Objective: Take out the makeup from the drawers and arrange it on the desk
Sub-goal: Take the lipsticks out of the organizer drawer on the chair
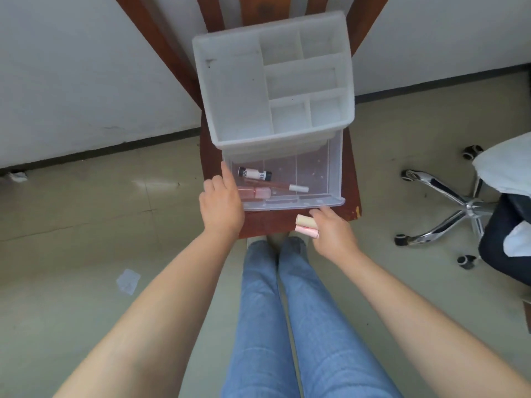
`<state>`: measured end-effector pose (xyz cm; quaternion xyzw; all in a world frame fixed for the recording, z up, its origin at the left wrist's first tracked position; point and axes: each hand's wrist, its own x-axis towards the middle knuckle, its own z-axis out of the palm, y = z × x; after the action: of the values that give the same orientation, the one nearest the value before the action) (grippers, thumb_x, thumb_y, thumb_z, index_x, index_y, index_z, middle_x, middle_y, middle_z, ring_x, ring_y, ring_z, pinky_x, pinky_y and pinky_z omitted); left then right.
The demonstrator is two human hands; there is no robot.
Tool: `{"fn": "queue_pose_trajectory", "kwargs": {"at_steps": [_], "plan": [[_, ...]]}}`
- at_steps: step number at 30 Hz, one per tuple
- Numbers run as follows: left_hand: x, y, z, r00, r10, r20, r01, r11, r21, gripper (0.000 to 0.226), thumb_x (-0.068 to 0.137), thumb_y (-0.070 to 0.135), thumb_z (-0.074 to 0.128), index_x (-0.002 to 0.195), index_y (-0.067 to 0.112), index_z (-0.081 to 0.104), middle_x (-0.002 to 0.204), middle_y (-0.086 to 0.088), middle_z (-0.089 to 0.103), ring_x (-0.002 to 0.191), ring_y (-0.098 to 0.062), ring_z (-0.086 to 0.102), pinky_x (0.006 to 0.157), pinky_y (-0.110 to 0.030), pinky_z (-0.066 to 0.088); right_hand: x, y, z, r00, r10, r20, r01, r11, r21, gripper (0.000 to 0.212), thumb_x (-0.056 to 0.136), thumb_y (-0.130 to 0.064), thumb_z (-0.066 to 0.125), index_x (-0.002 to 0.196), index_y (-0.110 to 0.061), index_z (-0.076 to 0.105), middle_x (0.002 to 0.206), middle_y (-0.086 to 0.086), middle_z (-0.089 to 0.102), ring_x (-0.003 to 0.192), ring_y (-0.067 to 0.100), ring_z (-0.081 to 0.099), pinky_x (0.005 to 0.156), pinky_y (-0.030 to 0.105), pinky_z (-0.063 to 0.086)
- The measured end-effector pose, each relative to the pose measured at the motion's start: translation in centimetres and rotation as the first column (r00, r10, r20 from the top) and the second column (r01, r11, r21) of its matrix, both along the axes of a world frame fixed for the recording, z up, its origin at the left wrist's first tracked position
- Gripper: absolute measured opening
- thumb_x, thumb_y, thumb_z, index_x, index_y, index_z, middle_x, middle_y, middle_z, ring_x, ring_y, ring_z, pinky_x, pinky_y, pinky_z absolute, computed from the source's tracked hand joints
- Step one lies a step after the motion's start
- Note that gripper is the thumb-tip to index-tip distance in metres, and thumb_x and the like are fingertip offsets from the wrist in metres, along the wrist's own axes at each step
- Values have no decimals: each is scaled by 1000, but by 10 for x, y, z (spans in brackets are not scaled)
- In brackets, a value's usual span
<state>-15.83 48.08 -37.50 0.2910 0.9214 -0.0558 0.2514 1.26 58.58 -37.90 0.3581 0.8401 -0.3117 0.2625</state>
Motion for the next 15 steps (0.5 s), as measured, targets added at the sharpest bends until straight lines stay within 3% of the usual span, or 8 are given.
{"fn": "queue_pose_trajectory", "kwargs": {"at_steps": [2, 4, 5, 7, 9, 12, 15], "plan": [[2, 0, 3, 980, -160, -116, 154, 986, -64, 65, 83, 5, 37, 143, 3, 14, 122, -14, 46, 107, -30, 45, 84, -35, 38, 3, -1, -2, 1000, -5, 0, 5, 998, 55, 56, 79, 2, 49, 132, -11, 39, 135, 6, 42, 104, 32, 52, 85, 34, 42], [0, 9, 9, 873, -380, -305, 371, 924, -89, 62, 72, 12, 42, 134, 10, 42, 117, -4, 57, 101, -21, 55, 84, -28, 43, 8, -6, -3, 1000, -20, -16, 21, 997, 70, 63, 80, 2, 50, 138, -12, 31, 142, 4, 35, 103, 32, 51, 87, 35, 41], [-1, 13, 11, 827, -468, -311, 458, 882, -110, 60, 71, 13, 44, 131, 12, 45, 119, -3, 56, 105, -20, 54, 88, -28, 43, 8, -8, -3, 999, -28, -28, 30, 997, 70, 65, 79, 3, 50, 139, -12, 29, 144, 4, 32, 103, 32, 50, 87, 35, 40], [-2, 25, 3, 828, -552, -100, 546, 834, -83, 56, 78, 7, 47, 132, 9, 35, 129, -9, 44, 119, -26, 40, 99, -34, 33, 9, -12, -4, 998, -44, -40, 46, 997, 61, 68, 80, 3, 50, 141, -12, 25, 148, 3, 25, 105, 33, 49, 88, 36, 41], [-6, 42, -6, 830, -557, 38, 557, 821, -124, 53, 80, 5, 52, 130, 7, 33, 130, -12, 40, 121, -30, 36, 100, -36, 32, 10, -15, -4, 998, -53, -36, 55, 997, 57, 69, 81, 1, 48, 142, -15, 22, 150, 1, 20, 109, 31, 47, 88, 36, 42], [-14, 53, -14, 776, -624, 99, 628, 746, -221, 53, 82, 7, 55, 131, 7, 32, 130, -13, 41, 120, -31, 39, 97, -38, 36, 11, -13, -5, 996, -57, -64, 61, 996, 57, 70, 82, 0, 48, 143, -18, 20, 149, -1, 20, 113, 28, 42, 87, 34, 43], [-18, 55, -15, 742, -661, 114, 668, 712, -217, 49, 82, 6, 54, 126, 7, 33, 126, -13, 43, 116, -31, 43, 91, -37, 40, 9, -8, -5, 993, -58, -105, 67, 994, 82, 69, 81, 0, 48, 143, -16, 21, 148, 2, 24, 113, 27, 39, 85, 35, 43]]}}
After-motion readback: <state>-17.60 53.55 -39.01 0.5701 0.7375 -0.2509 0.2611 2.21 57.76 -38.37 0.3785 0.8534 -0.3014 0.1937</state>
